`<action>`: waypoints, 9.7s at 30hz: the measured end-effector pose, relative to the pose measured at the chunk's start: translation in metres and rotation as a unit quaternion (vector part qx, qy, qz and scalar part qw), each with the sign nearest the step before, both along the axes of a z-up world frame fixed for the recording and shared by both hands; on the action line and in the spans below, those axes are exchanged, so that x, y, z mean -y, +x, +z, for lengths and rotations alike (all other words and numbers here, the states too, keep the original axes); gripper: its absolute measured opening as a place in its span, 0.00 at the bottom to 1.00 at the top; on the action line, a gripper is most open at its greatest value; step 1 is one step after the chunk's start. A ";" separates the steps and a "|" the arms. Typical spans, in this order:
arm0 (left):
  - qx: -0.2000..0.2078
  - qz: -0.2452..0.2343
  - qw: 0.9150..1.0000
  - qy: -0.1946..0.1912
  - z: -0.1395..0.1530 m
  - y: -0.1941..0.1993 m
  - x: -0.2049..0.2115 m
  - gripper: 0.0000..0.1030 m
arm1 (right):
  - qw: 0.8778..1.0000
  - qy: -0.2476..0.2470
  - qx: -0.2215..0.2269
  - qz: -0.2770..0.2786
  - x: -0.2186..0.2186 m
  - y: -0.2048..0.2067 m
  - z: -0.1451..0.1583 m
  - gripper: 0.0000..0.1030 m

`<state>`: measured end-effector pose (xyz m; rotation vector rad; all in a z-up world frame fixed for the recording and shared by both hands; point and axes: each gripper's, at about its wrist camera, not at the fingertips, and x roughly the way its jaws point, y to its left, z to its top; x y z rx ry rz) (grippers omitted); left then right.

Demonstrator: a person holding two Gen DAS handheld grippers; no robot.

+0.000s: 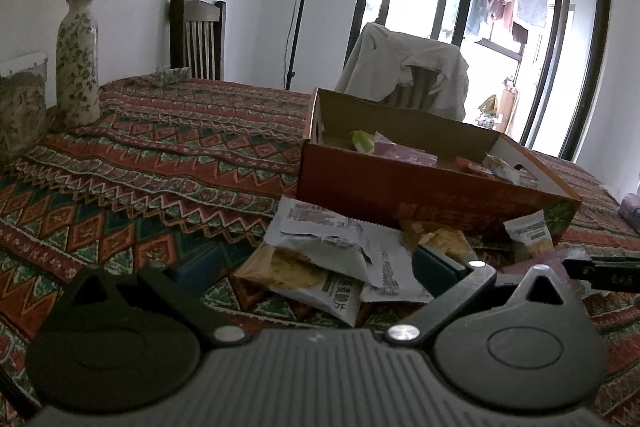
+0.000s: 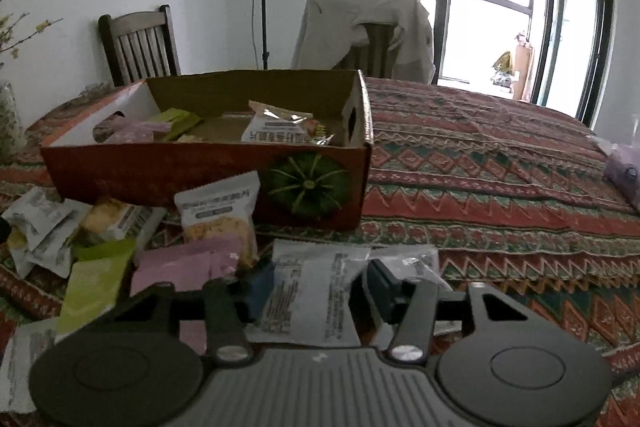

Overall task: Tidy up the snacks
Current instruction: 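Grasp the small clear packet with the right tool, then grasp the white paper packet with the left tool while the right tool holds the clear packet, then carry both packets into the cardboard box and open both tools, then move both tools back from the box to the snack pile, then grasp the white printed packet with the right tool, then grasp the beige cracker packet with the left tool while the right tool holds the white packet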

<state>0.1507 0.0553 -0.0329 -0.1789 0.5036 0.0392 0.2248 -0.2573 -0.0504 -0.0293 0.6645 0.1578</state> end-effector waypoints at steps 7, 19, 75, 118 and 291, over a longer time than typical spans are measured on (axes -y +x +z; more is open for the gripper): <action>-0.003 0.002 1.000 -0.001 -0.001 0.001 -0.001 1.00 | 1.000 -0.001 -0.012 0.008 -0.004 -0.001 -0.009 0.46; -0.014 0.018 1.000 0.000 0.003 0.002 -0.003 1.00 | 0.998 0.014 0.061 -0.007 0.004 -0.026 -0.005 0.15; -0.091 0.007 0.993 0.070 -0.001 0.061 0.013 0.48 | 0.995 0.061 0.082 -0.006 0.015 -0.032 -0.003 0.15; 0.064 -0.026 0.996 0.052 0.086 0.028 0.034 0.15 | 0.983 0.056 0.172 0.010 0.004 -0.034 0.048 0.15; -0.147 0.125 0.980 0.054 -0.014 0.056 0.013 1.00 | 0.996 0.027 0.075 -0.040 0.031 -0.048 0.004 0.39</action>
